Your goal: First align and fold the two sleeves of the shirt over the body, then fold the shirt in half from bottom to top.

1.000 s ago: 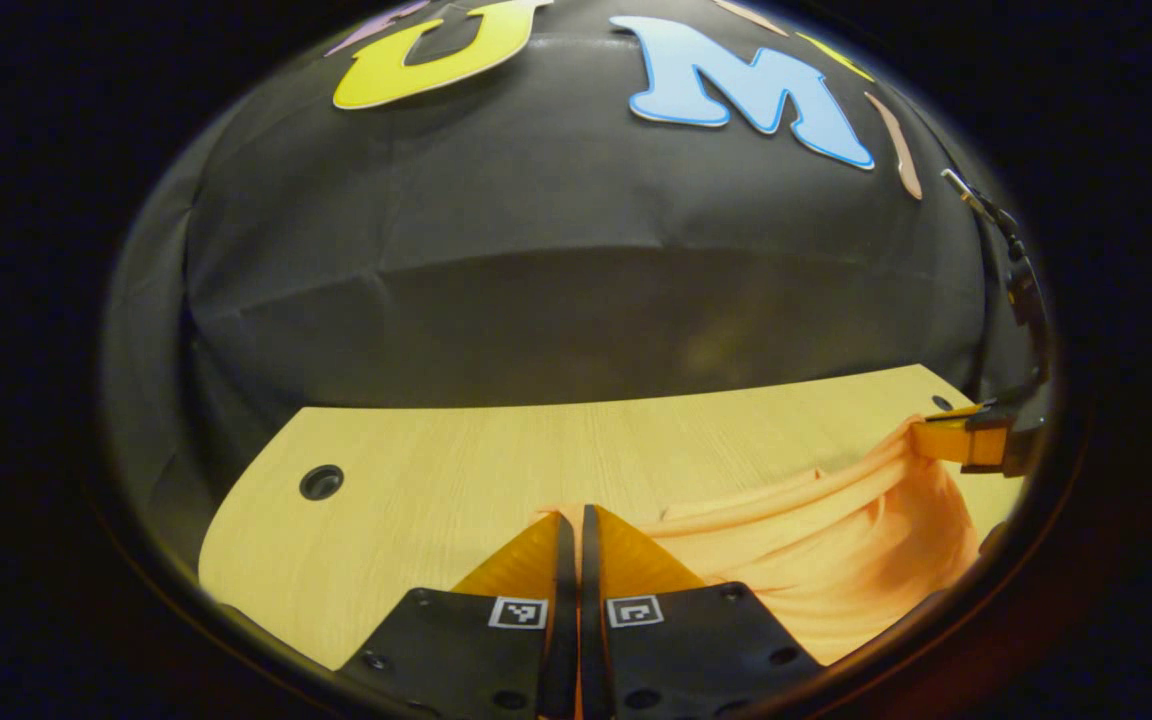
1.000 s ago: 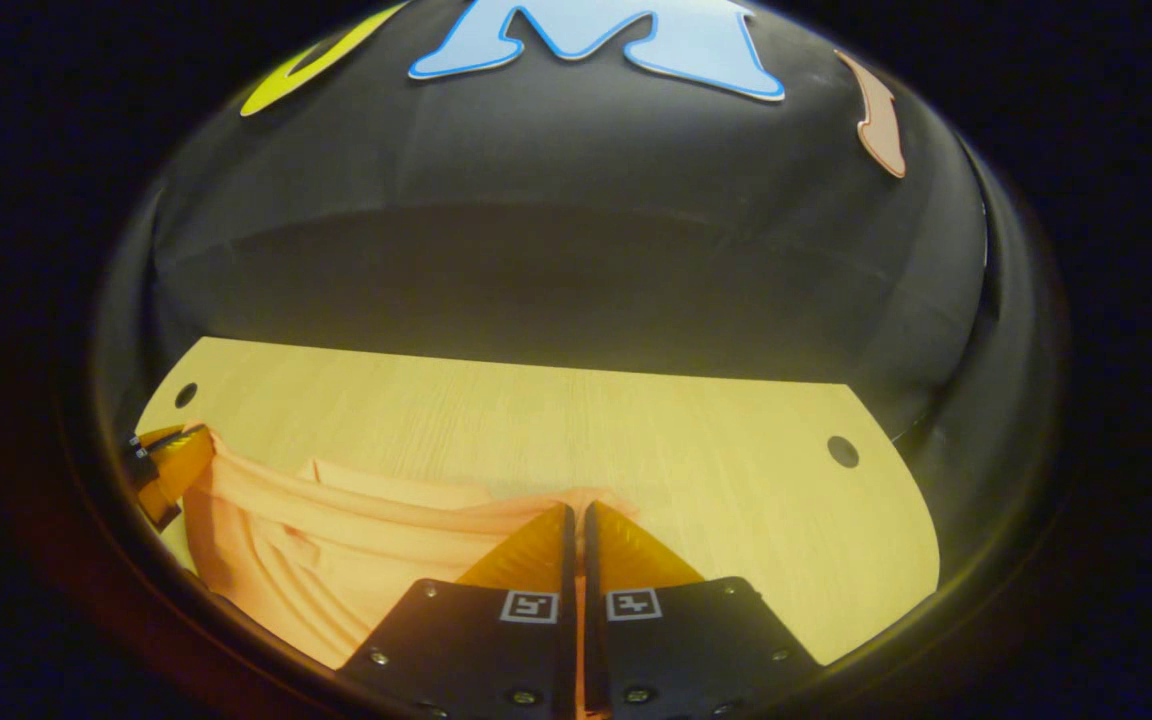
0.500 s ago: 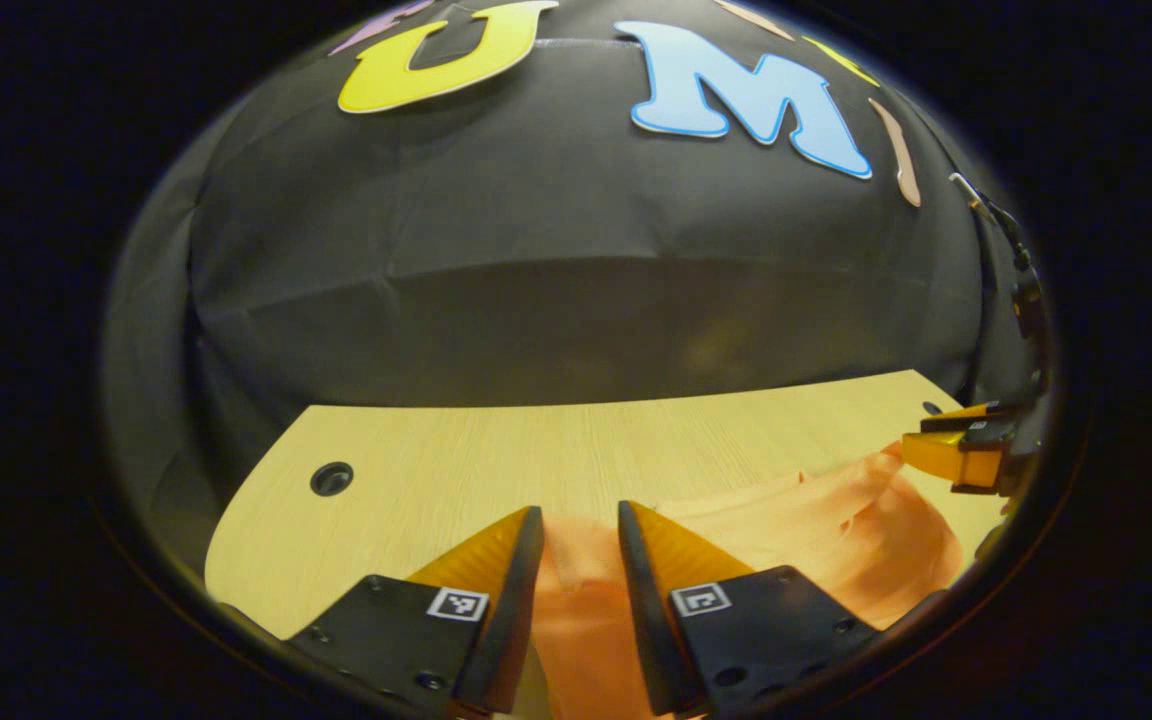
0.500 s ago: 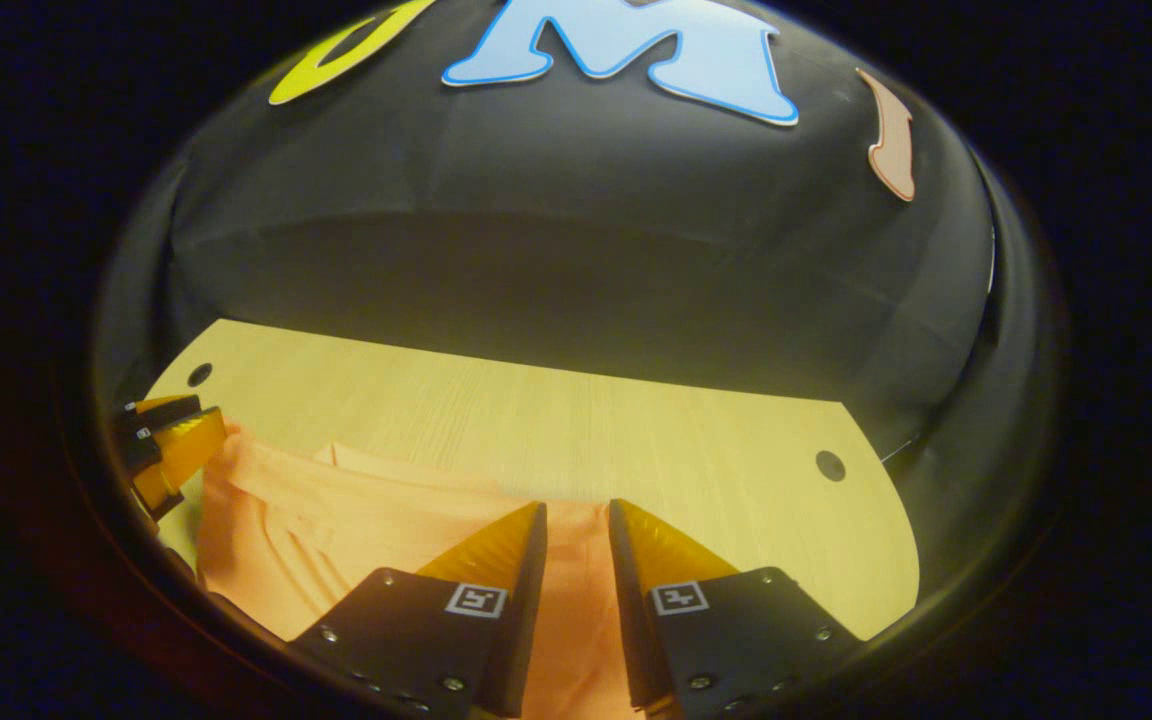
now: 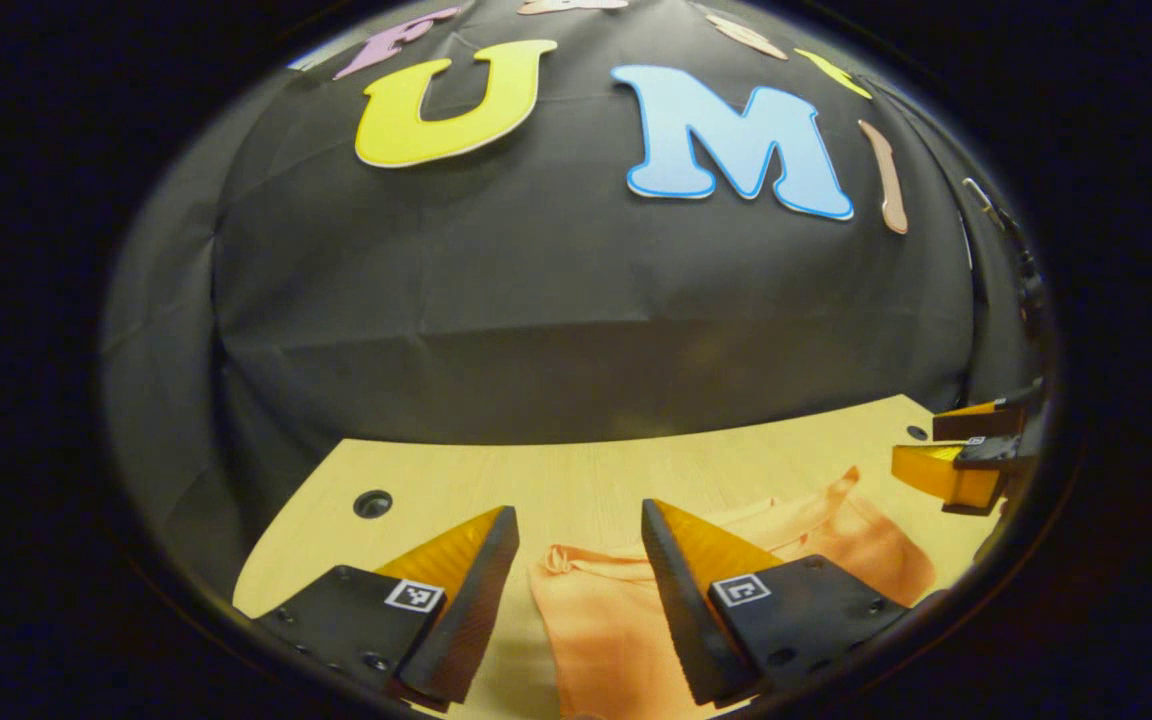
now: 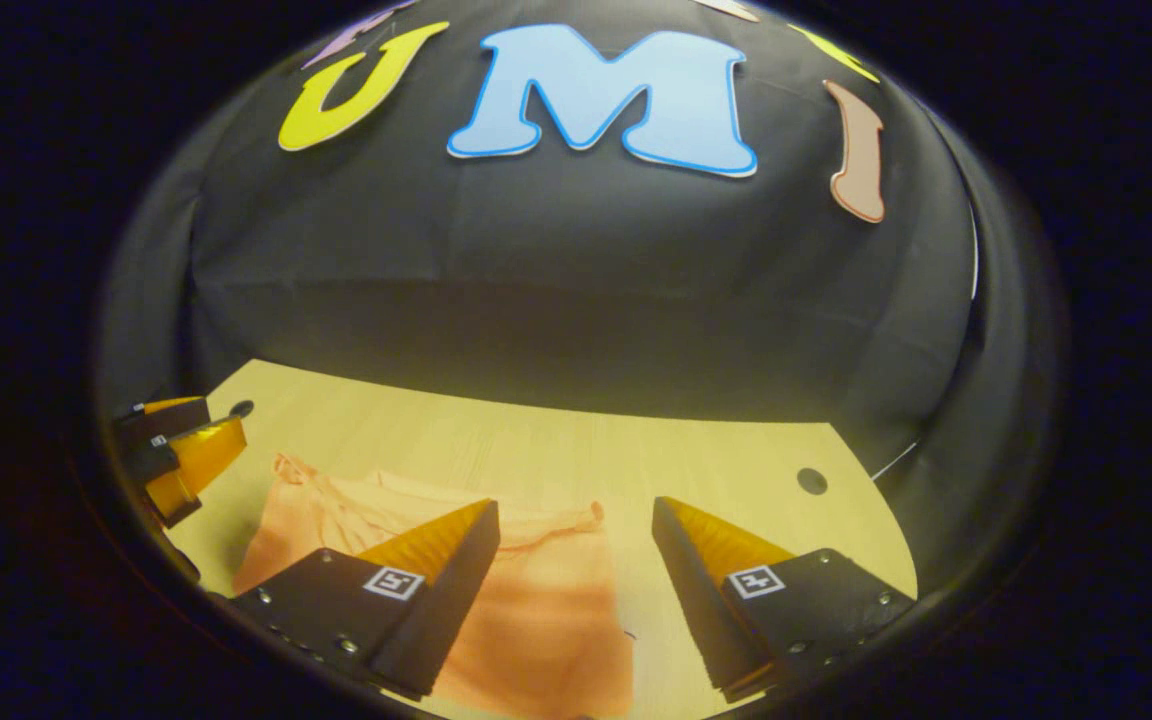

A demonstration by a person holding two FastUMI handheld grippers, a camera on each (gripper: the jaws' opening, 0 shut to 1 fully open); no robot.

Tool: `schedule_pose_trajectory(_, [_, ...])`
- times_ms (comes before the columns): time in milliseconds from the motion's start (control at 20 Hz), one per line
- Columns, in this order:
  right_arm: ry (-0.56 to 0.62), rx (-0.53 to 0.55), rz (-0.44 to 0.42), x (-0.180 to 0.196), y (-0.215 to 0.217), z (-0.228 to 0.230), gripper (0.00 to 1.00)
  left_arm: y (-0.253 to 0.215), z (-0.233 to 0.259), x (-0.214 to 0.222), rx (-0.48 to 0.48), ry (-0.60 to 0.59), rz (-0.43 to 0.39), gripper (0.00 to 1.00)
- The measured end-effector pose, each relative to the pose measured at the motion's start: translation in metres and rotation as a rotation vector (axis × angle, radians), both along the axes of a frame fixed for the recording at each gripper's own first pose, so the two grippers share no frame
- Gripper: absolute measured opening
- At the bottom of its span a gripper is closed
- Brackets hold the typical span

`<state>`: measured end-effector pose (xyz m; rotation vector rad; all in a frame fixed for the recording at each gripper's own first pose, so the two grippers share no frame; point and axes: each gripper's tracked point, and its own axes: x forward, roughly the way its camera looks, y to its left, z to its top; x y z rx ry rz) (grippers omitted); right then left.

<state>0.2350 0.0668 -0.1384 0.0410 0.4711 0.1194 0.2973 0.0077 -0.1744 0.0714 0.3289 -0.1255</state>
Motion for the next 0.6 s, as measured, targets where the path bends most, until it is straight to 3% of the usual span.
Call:
schedule_pose_trajectory(150, [-0.060,0.006,-0.004,-0.016,-0.011,0.027,0.95,-0.006,0.022,-0.019,-0.005,-0.037,0.002,0.91])
schedule_pose_trajectory(300, [-0.133,0.015,-0.002,-0.036,-0.020,0.057,0.96,-0.014,0.043,-0.041,-0.023,-0.077,0.003,0.90])
schedule_pose_trajectory(350, [-0.158,0.016,0.000,-0.044,-0.024,0.067,0.96,-0.015,0.053,-0.050,-0.028,-0.100,0.007,0.95])
schedule_pose_trajectory(600, [-0.277,0.000,0.018,-0.086,-0.038,0.110,0.95,-0.027,0.088,-0.095,-0.040,-0.172,0.014,0.94])
